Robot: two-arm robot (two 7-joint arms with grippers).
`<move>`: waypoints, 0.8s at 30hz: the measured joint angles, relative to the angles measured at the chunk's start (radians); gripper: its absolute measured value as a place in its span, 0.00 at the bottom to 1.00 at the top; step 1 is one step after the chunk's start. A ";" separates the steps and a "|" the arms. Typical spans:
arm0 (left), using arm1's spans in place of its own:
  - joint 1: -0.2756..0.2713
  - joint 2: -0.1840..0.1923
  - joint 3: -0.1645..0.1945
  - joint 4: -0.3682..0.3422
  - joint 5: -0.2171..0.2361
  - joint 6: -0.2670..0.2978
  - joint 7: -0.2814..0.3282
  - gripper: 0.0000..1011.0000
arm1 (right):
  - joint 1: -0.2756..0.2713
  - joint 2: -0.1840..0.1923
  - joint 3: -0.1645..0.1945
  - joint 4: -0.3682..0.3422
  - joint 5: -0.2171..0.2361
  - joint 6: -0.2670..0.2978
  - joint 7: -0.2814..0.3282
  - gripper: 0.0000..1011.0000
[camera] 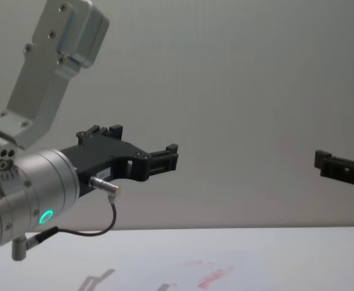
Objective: Use the one hand to pick up the stamp and affix it onto the A4 paper.
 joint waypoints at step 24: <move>0.000 0.000 0.000 0.000 0.000 0.000 0.000 0.99 | 0.000 0.000 0.001 0.000 0.000 -0.001 0.000 0.99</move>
